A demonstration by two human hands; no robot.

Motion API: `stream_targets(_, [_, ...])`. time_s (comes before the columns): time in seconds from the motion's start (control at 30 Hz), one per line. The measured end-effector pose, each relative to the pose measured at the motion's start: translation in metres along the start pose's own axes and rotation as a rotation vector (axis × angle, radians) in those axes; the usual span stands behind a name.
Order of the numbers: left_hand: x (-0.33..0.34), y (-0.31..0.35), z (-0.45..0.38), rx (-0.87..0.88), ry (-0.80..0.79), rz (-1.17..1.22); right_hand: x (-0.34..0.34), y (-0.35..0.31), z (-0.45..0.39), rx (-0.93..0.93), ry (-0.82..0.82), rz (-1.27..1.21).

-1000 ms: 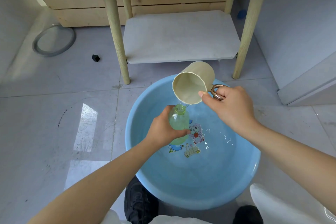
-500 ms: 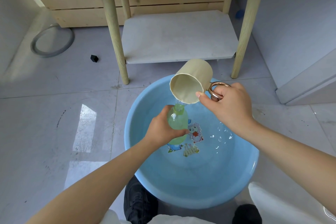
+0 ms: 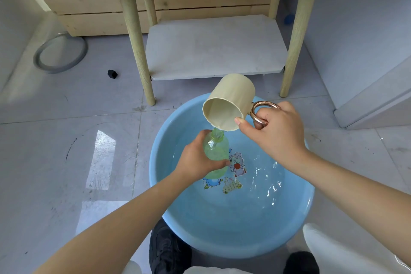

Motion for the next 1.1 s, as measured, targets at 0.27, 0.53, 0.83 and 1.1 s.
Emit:
stream_targets(0.27, [-0.002, -0.001, -0.001, -0.008, 0.001, -0.022, -0.002, -0.004, -0.001, -0.098, 0.086, 0.050])
stream_targets(0.53, [-0.003, -0.001, -0.002, -0.013, 0.004, -0.031, -0.004, -0.009, -0.001, -0.162, 0.148, 0.109])
stream_targets(0.83, [-0.005, 0.000, -0.001, -0.017, 0.005, -0.048, -0.005, -0.011, 0.001, -0.244, 0.201, 0.157])
stream_targets(1.1, [-0.005, 0.000, -0.002, -0.026, 0.001, -0.059, -0.005, -0.016, 0.001, -0.335, 0.227, 0.189])
Point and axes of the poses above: each hand's wrist, its own z-axis away from the middle knuckle, its own x-axis out of the palm, y = z × x, the point moved 6 cm from there along -z, towards the middle knuckle, and after that the axes turned 3 degrees about z, right-handed, at the moved point
